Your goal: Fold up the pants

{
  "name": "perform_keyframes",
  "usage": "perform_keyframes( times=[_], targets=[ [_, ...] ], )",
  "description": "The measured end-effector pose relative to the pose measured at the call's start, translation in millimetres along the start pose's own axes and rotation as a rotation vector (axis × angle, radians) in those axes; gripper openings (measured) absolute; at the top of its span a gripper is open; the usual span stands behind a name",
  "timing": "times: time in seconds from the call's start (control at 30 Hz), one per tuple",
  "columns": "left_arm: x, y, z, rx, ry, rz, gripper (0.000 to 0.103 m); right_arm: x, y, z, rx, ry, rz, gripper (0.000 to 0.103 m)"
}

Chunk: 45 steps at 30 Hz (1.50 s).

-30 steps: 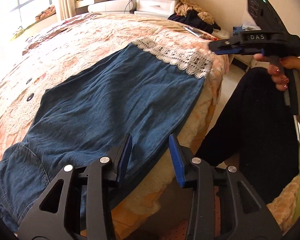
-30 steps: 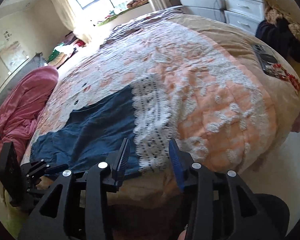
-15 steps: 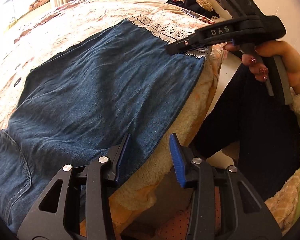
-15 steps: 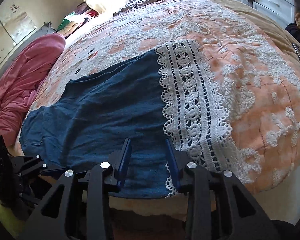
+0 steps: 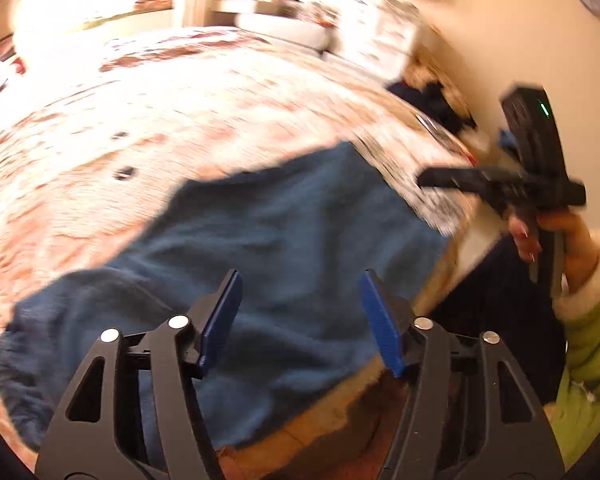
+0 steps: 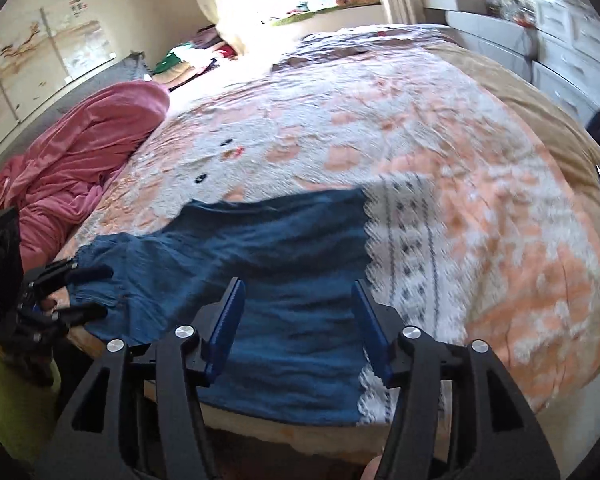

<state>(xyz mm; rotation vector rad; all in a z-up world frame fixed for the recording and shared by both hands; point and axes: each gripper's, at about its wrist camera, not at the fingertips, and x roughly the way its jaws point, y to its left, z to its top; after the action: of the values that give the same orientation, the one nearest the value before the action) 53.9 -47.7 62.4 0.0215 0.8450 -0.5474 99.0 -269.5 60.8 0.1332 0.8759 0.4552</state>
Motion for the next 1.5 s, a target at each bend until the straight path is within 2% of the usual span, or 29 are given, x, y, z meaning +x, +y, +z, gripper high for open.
perform_keyframes(
  times=[0.1,0.17,0.27,0.3,0.47,0.53,0.63,0.7,0.87,1.0,1.33,1.5],
  targets=[
    [-0.7,17.2,17.8,-0.047,-0.009,0.106,0.058,12.2,12.3,29.0,-0.082,0.007,0.008,0.066],
    [5.2,29.5,30.6,-0.059,0.007,0.142,0.059,26.2,17.3,51.0,-0.129,0.023,-0.006,0.07],
    [24.7,40.3,51.4,-0.016,0.076,0.254,0.059,45.9,8.5,82.1,-0.131,0.048,-0.047,0.07],
    [32.8,42.7,59.5,0.007,0.09,0.266,0.059,51.7,2.3,92.0,-0.123,0.053,-0.058,0.07],
    [66.2,70.9,77.0,-0.023,0.125,0.226,0.058,66.6,-54.1,115.7,-0.001,0.03,-0.121,0.07],
    [76.2,83.0,72.6,-0.066,0.126,0.168,0.058,69.4,-78.3,110.4,0.042,0.008,-0.138,0.07],
    [89.3,91.1,64.0,-0.118,0.141,0.1,0.058,78.8,-103.5,102.5,0.076,0.038,-0.171,0.07],
    [97.7,92.6,61.3,-0.123,0.158,0.106,0.058,81.3,-111.8,98.5,0.1,0.05,-0.152,0.07],
    [116.1,92.0,54.9,-0.117,0.191,0.134,0.058,93.4,-104.0,91.4,0.056,0.088,-0.137,0.07],
    [118.7,90.5,55.6,-0.106,0.179,0.152,0.058,108.1,-94.6,80.6,0.022,0.146,-0.119,0.052],
    [120.3,75.2,50.9,-0.077,0.189,0.126,0.057,106.2,-85.1,69.5,-0.012,0.167,-0.13,0.052],
    [121.8,76.0,51.7,-0.076,0.173,0.116,0.056,98.3,-70.6,64.0,-0.074,0.159,-0.137,0.051]
  ],
)
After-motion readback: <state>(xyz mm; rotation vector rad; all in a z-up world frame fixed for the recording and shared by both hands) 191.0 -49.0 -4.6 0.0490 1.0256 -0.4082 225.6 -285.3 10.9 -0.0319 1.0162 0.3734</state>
